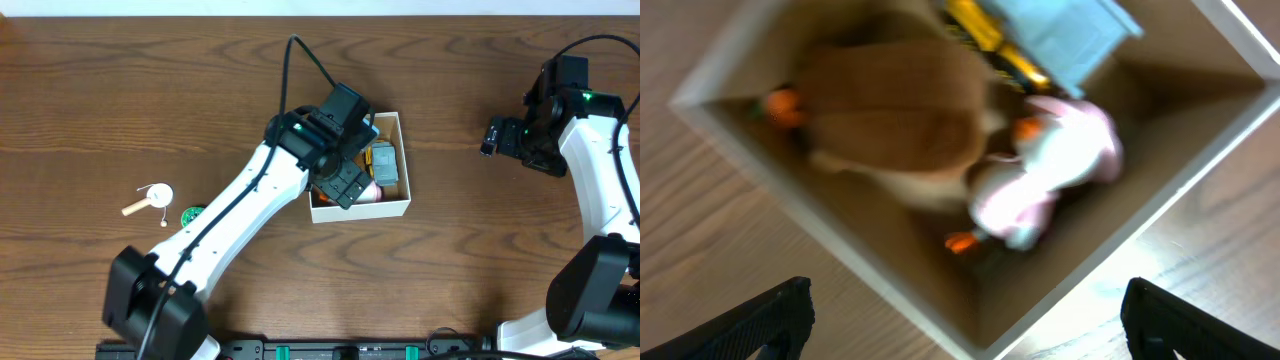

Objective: Pack container
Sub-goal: 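Place the duck toy into the box with the left gripper, then move the left gripper to the green spinning top and grasp it, then carry the spinning top into the box and release it, then grasp the paddle-ball toy by its wooden handle with the left gripper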

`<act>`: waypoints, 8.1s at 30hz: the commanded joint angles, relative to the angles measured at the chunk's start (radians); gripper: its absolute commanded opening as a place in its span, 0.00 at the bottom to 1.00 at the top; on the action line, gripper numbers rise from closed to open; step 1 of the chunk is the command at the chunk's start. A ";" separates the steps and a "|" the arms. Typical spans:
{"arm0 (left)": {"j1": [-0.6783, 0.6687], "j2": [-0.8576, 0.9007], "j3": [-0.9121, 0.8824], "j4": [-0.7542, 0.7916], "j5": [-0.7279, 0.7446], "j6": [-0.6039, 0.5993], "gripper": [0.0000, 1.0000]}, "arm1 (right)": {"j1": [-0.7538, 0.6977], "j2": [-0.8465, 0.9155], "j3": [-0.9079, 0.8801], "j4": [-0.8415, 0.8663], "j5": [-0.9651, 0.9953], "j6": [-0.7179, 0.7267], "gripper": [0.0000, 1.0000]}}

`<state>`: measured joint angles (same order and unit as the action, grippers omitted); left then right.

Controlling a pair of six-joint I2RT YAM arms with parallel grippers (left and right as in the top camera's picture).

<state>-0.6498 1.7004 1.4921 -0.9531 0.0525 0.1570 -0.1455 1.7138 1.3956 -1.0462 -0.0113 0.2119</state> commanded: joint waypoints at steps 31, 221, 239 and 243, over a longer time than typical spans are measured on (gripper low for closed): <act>0.765 -0.149 -0.393 -0.006 0.071 -0.428 0.98 | -0.004 0.002 -0.005 0.006 -0.005 -0.011 0.99; 1.036 0.172 -0.403 0.345 -0.143 -1.375 0.98 | -0.004 0.002 -0.005 -0.032 -0.005 -0.034 0.99; 1.081 0.241 -0.404 0.348 -0.112 -1.374 0.83 | -0.004 0.002 -0.005 -0.047 -0.004 -0.038 0.99; 1.081 0.241 -0.404 0.342 -0.112 -1.374 0.55 | -0.004 0.002 -0.005 -0.048 -0.004 -0.038 0.99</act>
<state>0.4263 1.8797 1.1103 -0.6212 -0.0910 -1.2095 -0.1455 1.7138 1.3956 -1.0920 -0.0116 0.1894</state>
